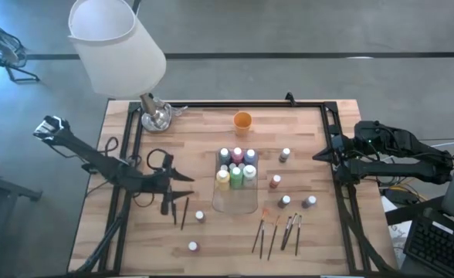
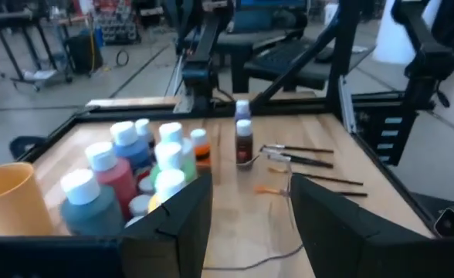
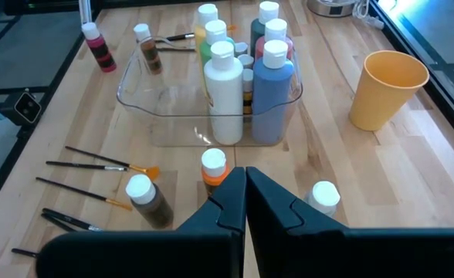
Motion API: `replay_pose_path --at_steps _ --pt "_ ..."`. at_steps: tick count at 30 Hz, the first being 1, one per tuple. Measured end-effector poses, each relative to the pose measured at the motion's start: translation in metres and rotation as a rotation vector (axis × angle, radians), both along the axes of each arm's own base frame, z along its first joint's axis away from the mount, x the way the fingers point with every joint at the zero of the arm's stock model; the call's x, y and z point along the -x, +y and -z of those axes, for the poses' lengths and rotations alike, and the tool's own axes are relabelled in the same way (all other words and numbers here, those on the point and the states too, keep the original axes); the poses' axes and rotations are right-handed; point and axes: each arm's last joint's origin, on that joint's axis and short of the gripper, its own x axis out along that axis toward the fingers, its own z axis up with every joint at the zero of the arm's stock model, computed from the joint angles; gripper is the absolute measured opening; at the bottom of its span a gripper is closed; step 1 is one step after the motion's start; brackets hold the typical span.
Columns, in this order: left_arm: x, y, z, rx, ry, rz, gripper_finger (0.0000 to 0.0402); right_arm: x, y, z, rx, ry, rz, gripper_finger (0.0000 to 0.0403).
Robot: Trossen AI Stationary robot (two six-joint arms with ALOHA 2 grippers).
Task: Pick & Place Paint Supplies
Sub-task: Put the brown paint bottle into the transparent bin
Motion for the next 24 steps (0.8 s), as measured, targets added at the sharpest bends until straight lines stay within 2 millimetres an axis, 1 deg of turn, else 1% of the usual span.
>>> replay_pose_path --at_steps 3,5,10,16,21,24 --pt "0.001 -0.001 0.014 -0.002 0.008 0.013 0.0181 0.000 0.000 0.000 0.000 0.000 0.000 0.0008" --pt "0.002 -0.002 0.014 -0.009 0.012 0.022 0.0181 0.000 0.000 0.000 0.000 -0.001 0.000 0.0008" --pt "0.003 -0.012 0.002 -0.081 0.069 0.087 0.0181 0.000 0.000 0.000 0.000 0.000 0.000 0.0008" --pt "-0.004 -0.035 -0.007 -0.174 0.171 0.154 0.0181 0.000 0.000 0.000 0.000 -0.001 0.000 0.0008" --pt "-0.003 -0.059 -0.017 -0.214 0.285 0.113 0.0181 0.000 0.000 0.000 0.000 -0.001 0.000 0.0008" --pt "-0.001 -0.070 -0.021 -0.191 0.345 0.123 0.0181 0.000 0.000 0.000 0.000 -0.001 0.000 0.0008"
